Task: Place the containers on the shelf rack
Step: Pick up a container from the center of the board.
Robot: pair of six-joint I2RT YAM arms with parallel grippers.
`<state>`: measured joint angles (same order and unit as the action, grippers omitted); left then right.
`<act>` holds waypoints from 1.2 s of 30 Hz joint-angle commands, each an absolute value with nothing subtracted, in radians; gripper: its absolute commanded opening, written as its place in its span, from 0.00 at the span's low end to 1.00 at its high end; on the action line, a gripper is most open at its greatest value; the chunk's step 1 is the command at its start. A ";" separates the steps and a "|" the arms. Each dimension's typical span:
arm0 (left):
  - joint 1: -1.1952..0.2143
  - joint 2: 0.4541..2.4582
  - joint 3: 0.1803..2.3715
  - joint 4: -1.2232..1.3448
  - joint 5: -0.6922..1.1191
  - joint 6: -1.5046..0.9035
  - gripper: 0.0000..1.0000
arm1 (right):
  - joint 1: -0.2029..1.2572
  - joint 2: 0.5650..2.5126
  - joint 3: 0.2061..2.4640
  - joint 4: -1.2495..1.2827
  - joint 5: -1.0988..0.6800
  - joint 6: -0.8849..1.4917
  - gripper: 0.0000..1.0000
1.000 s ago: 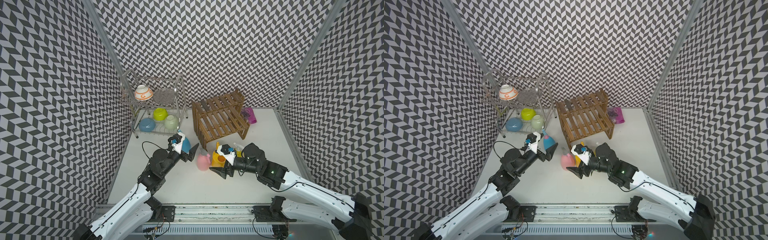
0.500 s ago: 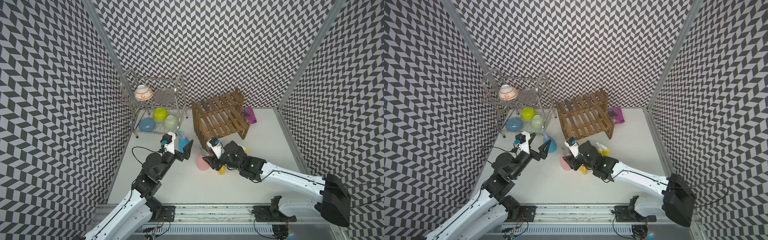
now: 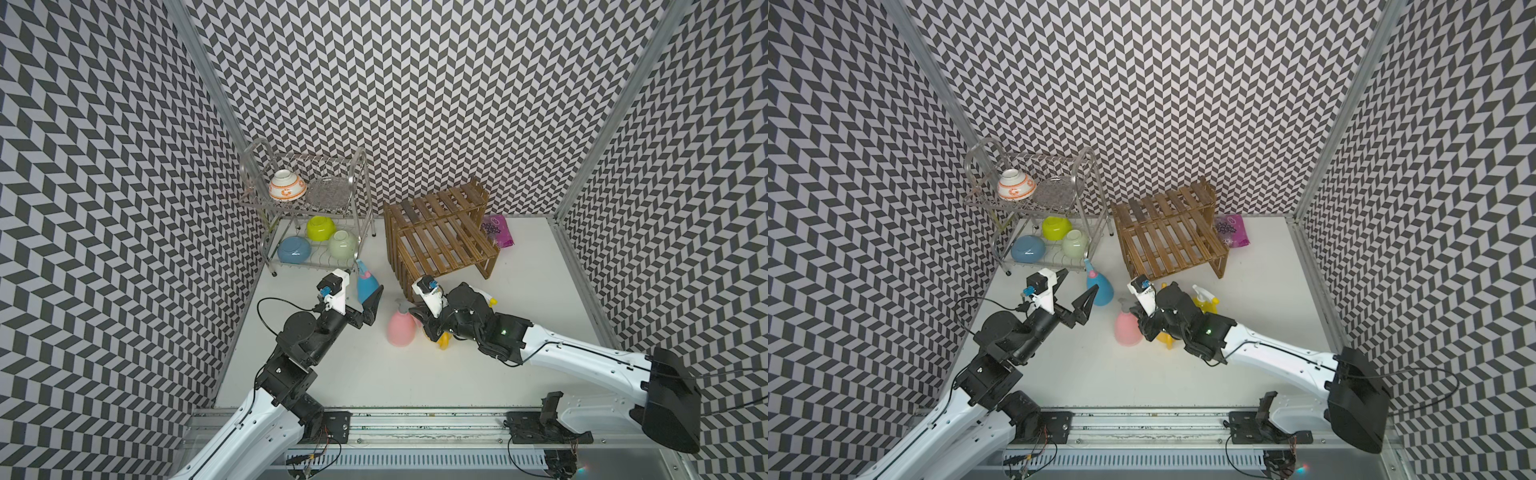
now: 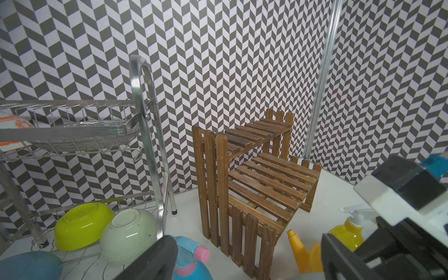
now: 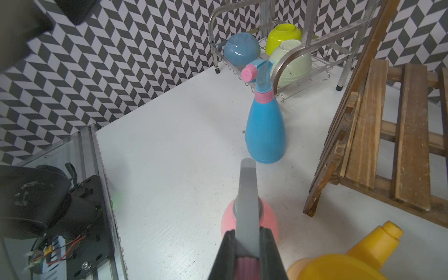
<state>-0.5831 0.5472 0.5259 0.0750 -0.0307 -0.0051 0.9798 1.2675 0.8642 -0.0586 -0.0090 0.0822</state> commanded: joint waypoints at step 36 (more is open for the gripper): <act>-0.684 0.914 0.863 -0.239 0.622 0.714 0.71 | 0.733 0.957 1.029 -0.364 -0.688 -0.584 0.00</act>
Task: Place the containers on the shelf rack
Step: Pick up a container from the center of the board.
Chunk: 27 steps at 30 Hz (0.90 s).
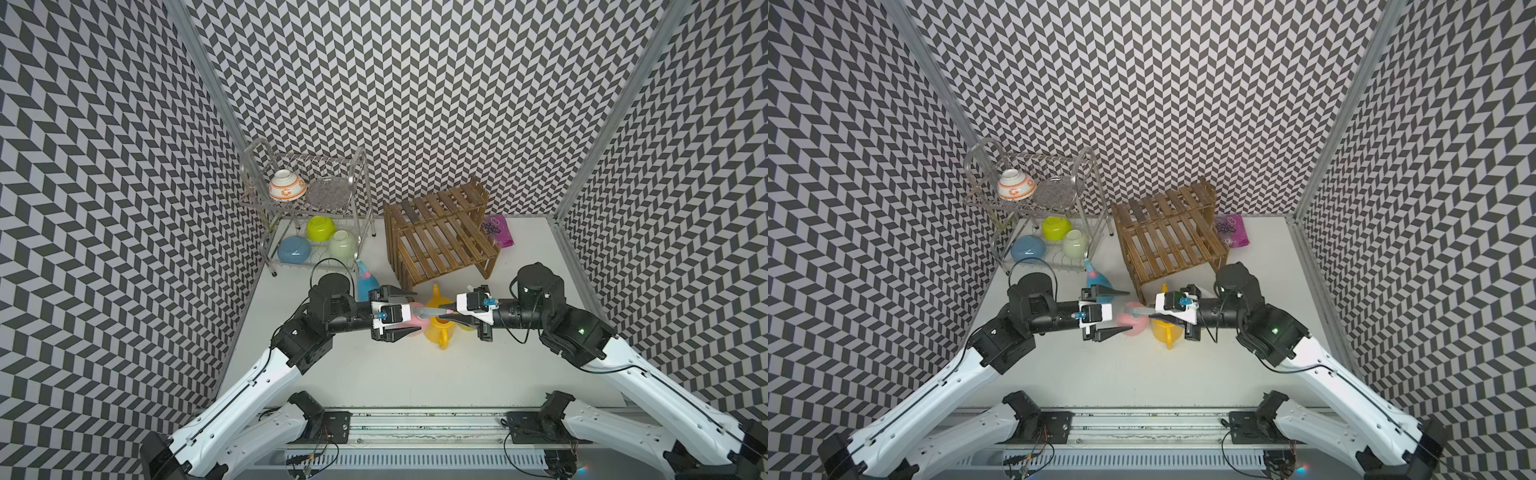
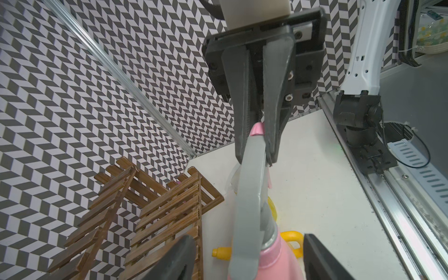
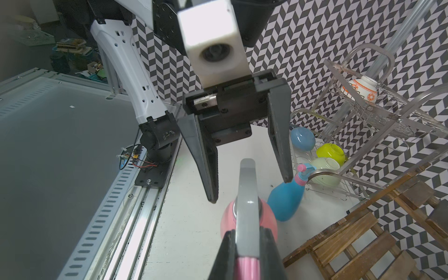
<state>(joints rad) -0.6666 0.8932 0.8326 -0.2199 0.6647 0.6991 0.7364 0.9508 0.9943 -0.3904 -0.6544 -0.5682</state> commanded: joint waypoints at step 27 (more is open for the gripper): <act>-0.738 0.993 0.906 -0.260 0.589 0.773 0.11 | 0.733 0.974 1.040 -0.348 -0.679 -0.611 0.12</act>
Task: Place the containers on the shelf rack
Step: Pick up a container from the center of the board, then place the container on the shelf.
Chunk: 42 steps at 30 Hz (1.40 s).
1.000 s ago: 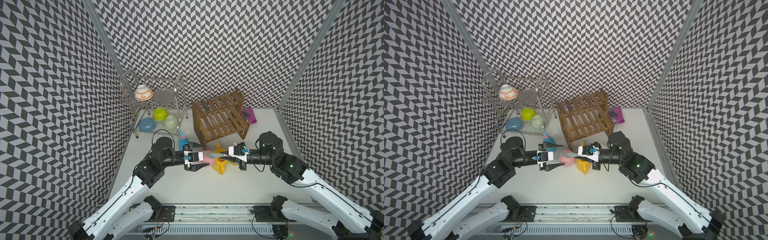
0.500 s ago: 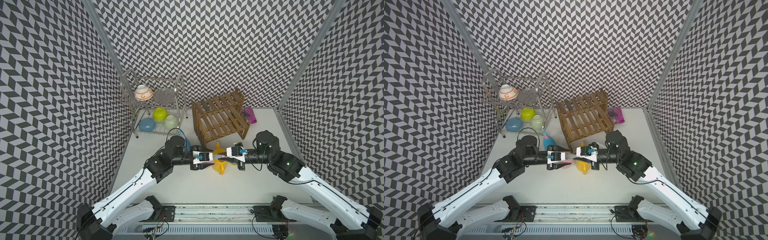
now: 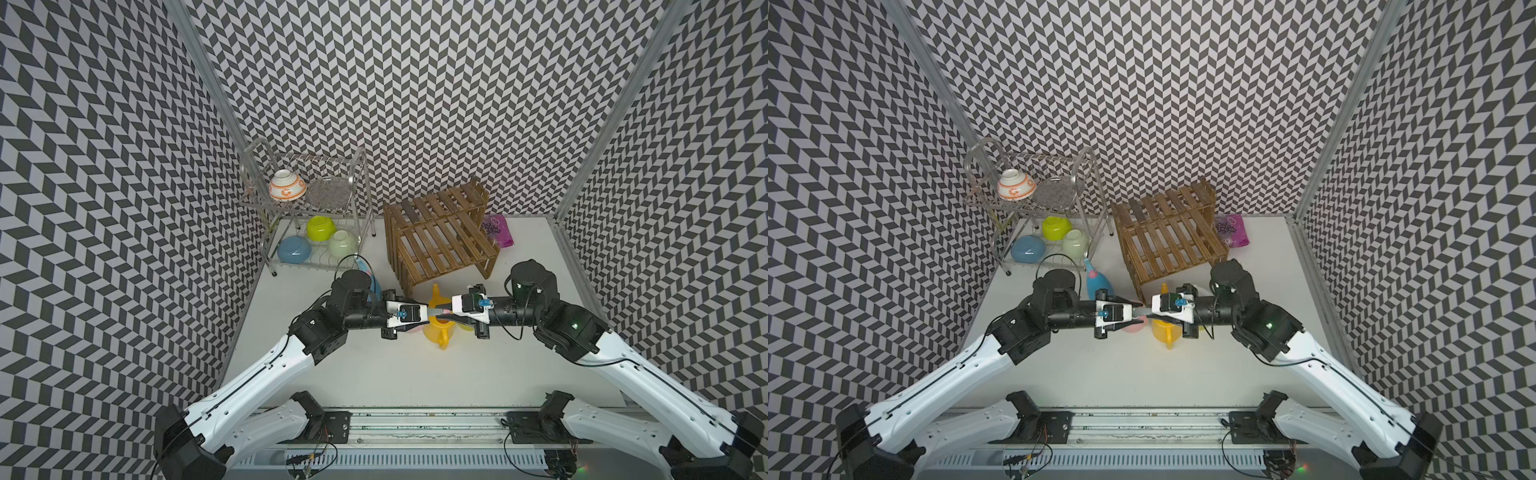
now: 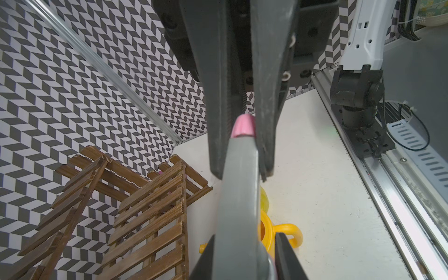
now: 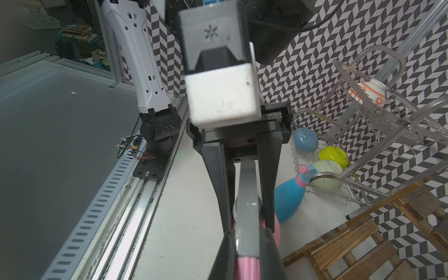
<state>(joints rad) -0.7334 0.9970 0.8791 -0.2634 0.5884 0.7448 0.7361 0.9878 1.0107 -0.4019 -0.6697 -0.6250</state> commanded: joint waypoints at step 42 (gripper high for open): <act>-0.572 1.613 1.805 -0.173 -0.095 0.114 0.00 | 0.730 0.504 0.460 0.246 0.229 0.115 1.00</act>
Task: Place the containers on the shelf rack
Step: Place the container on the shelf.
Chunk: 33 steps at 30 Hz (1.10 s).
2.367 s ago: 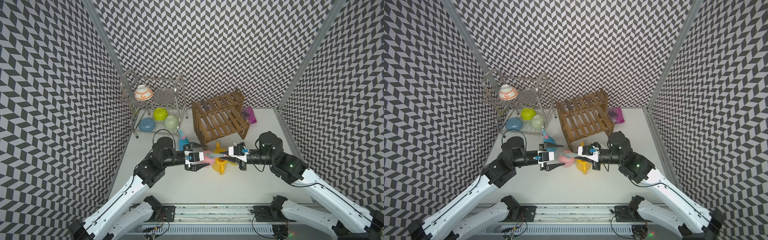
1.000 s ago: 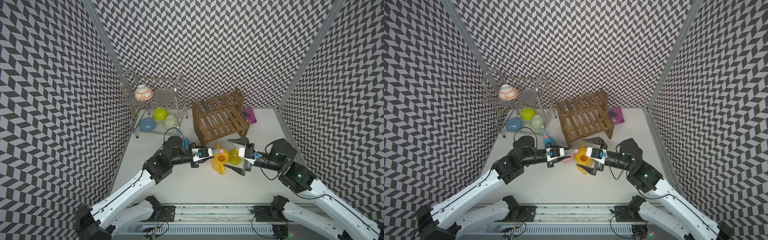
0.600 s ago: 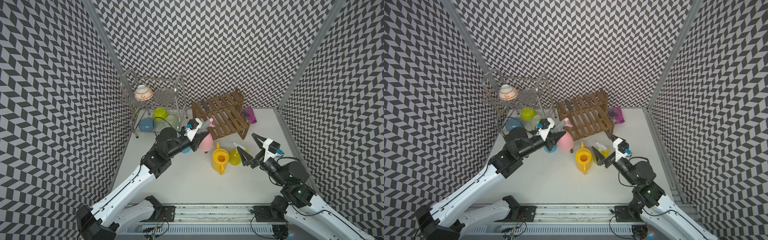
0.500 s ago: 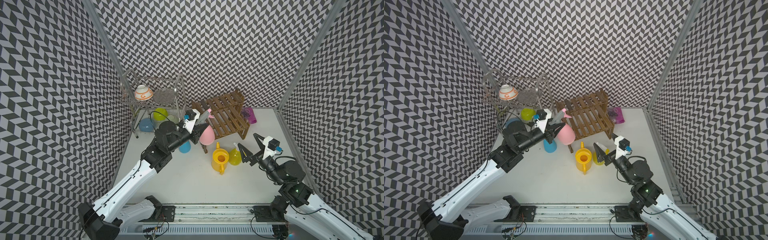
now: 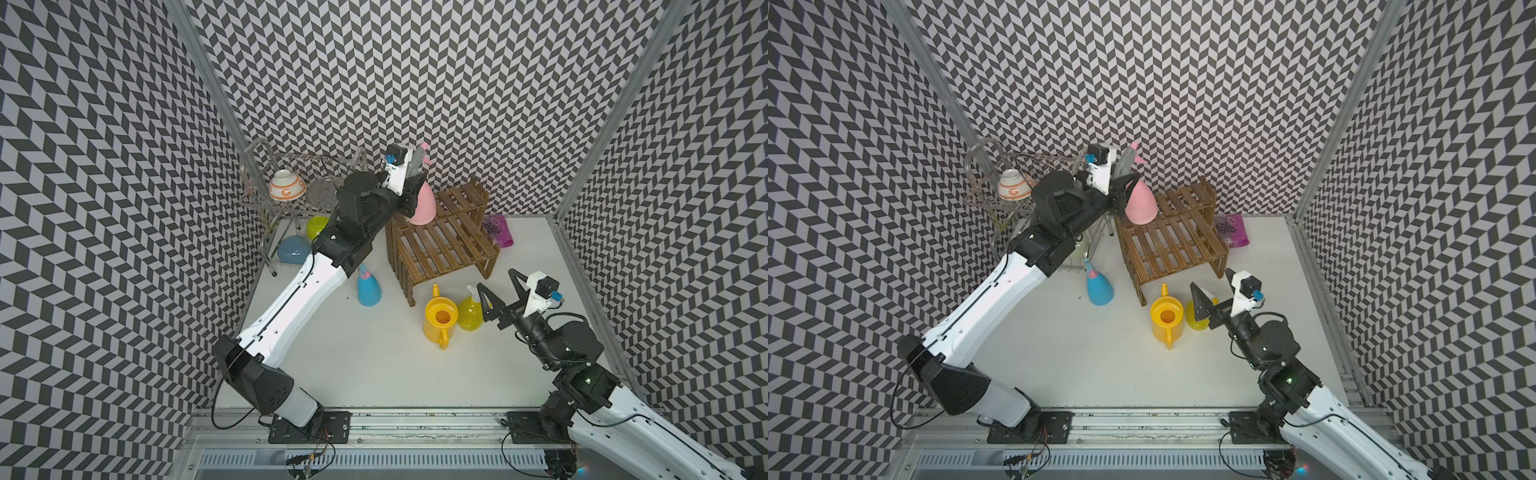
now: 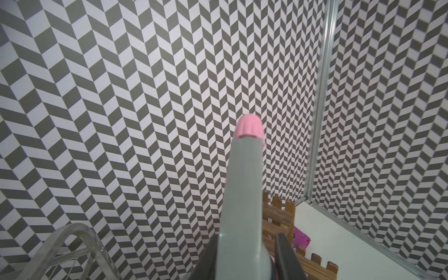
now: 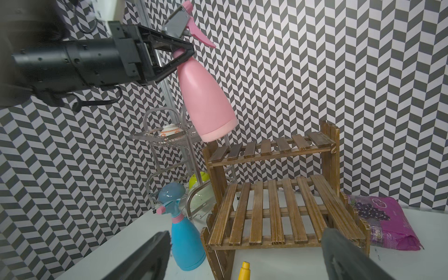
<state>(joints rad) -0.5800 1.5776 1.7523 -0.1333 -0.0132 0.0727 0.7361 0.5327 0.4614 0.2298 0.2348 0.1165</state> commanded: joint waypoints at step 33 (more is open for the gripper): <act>-0.512 1.770 1.935 -0.275 -0.109 0.045 0.51 | 0.730 0.477 0.477 0.188 0.222 0.089 1.00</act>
<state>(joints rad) -0.5190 1.7828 1.9285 -0.2672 -0.1310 0.0555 0.7345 0.4725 0.4614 0.1589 0.2276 0.0959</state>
